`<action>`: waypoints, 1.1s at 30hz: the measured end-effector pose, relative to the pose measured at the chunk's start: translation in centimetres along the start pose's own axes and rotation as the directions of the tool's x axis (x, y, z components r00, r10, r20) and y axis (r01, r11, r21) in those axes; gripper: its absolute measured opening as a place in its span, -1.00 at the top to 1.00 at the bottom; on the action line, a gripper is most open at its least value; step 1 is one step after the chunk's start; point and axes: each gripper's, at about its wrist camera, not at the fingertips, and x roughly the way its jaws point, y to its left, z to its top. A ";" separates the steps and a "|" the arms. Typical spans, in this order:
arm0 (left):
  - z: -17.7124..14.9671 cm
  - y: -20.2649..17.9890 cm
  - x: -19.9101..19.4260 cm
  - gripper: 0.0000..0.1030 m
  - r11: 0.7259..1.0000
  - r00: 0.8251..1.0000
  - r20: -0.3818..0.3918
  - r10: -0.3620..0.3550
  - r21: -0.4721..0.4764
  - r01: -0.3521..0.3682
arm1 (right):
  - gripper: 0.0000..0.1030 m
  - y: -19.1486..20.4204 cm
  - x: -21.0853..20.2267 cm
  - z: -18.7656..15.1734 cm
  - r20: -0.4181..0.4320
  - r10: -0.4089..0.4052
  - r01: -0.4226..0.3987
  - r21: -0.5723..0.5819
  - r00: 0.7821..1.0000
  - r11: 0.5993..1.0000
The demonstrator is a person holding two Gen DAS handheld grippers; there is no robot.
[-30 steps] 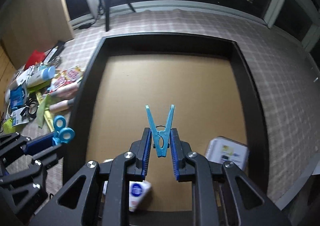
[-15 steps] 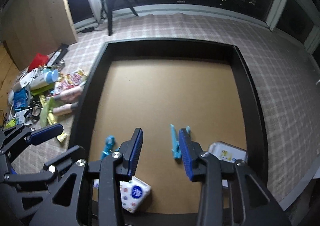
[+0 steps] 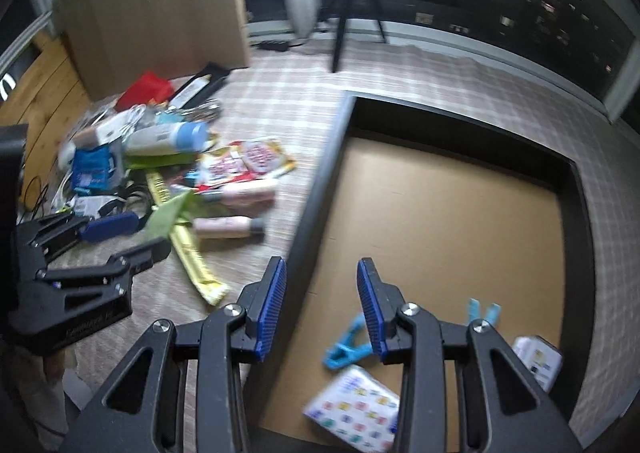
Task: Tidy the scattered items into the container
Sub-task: 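Carry both clothespins over the tray and release them, then grasp the yellow shuttlecock with left tool while right tool grasps the yellow stick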
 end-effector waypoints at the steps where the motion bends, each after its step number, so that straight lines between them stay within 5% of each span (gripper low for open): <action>1: 0.0 0.7 0.1 0.12 1.000 1.000 -0.003 0.007 -0.007 -0.007 | 0.29 0.5 0.2 0.2 -0.004 0.008 -0.008 -0.004 1.000 1.000; 11: -2.7 7.2 -0.9 0.13 0.995 0.999 -0.010 0.051 -0.091 -0.051 | 0.29 6.9 2.8 0.8 -0.061 0.055 -0.060 -0.089 0.997 0.994; 18: -6.7 14.8 -4.1 0.13 0.967 0.988 0.004 0.157 -0.203 -0.153 | 0.29 10.9 4.8 1.2 -0.106 0.068 -0.082 -0.131 0.992 0.988; 33: -11.5 22.0 -4.8 0.14 0.926 0.970 -0.038 0.242 -0.288 -0.242 | 0.34 12.3 9.3 1.1 -0.182 0.009 -0.037 -0.151 0.983 0.988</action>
